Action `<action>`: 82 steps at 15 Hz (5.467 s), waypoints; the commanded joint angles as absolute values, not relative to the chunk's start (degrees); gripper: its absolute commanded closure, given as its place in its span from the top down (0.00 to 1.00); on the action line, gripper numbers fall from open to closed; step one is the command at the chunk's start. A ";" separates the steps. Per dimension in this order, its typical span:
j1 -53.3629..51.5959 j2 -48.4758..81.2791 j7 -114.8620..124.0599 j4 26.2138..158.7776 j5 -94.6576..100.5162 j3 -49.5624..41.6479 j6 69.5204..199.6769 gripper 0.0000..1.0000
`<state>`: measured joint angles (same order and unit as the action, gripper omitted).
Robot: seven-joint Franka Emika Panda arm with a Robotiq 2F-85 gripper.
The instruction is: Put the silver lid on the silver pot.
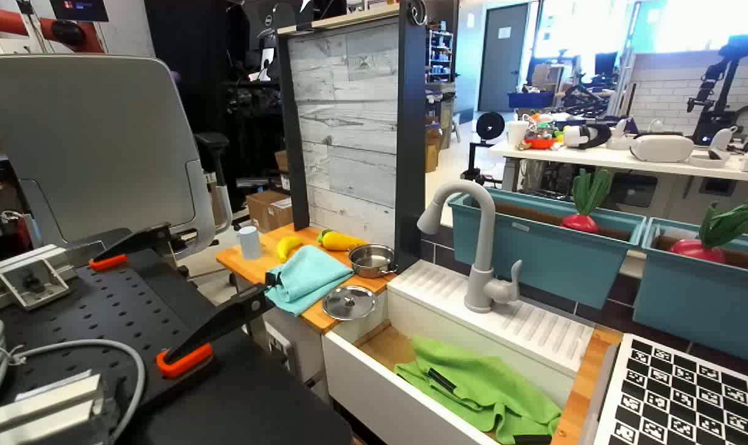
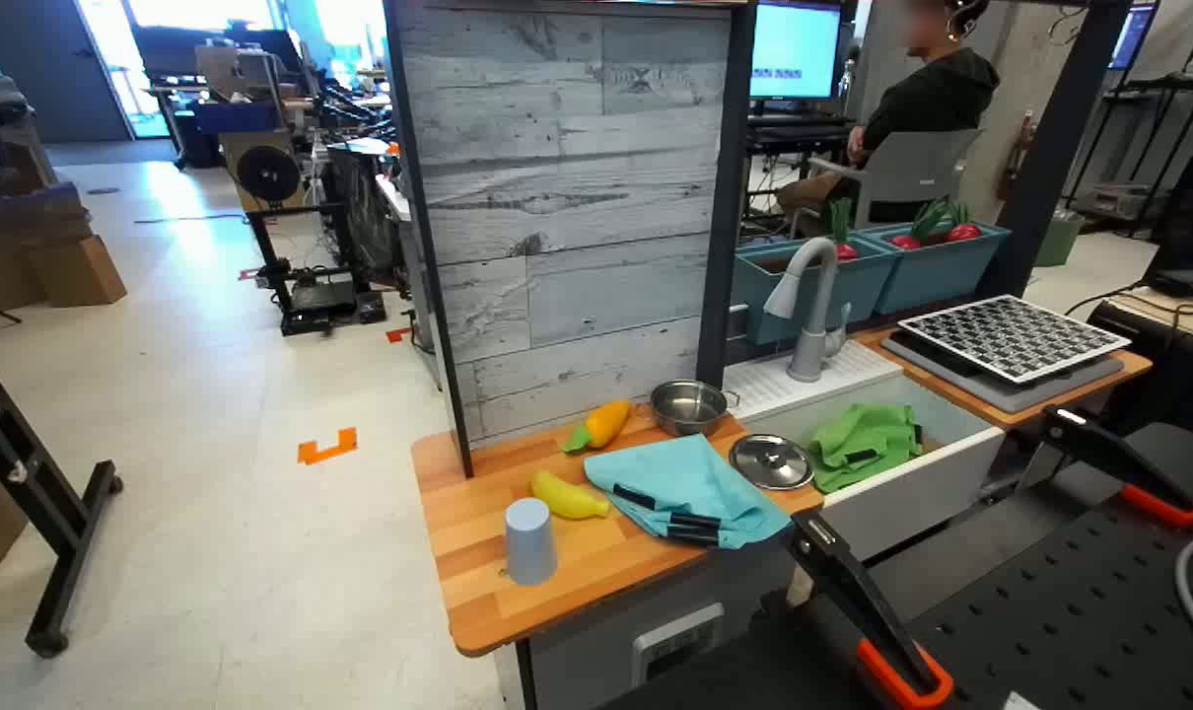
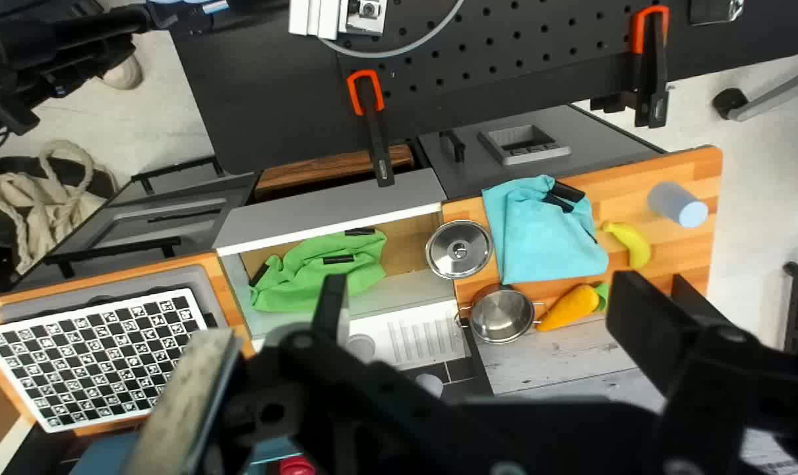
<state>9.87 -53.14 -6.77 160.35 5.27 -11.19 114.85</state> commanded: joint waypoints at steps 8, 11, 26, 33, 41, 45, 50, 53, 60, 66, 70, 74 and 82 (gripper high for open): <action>8.79 -48.66 -6.37 158.65 3.86 -11.16 116.10 1.00; 6.28 -41.91 -4.16 157.43 1.57 -9.40 120.63 1.00; -1.27 7.06 6.74 148.86 -10.51 0.52 162.76 1.00; 1.64 32.52 8.43 132.16 -14.63 3.93 165.97 1.00; 3.33 49.27 10.69 116.97 -14.04 2.86 163.49 1.00; 4.31 51.99 11.62 113.84 -14.22 2.71 163.77 1.00; 5.12 52.75 12.50 112.37 -14.42 2.52 164.29 1.00; 5.23 52.84 12.81 112.08 -14.37 2.41 164.31 1.00; 4.80 53.41 13.55 111.96 -14.28 1.88 164.36 1.00; 4.29 54.42 14.45 111.32 -14.17 1.36 164.22 0.58; 4.46 54.72 14.49 110.90 -14.23 1.48 164.26 0.27; 4.51 54.46 14.49 110.70 -14.25 1.48 164.53 0.01; 3.58 50.02 13.80 115.84 -13.64 1.41 165.17 0.05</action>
<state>4.57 53.07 14.40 112.58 -13.13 1.74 165.19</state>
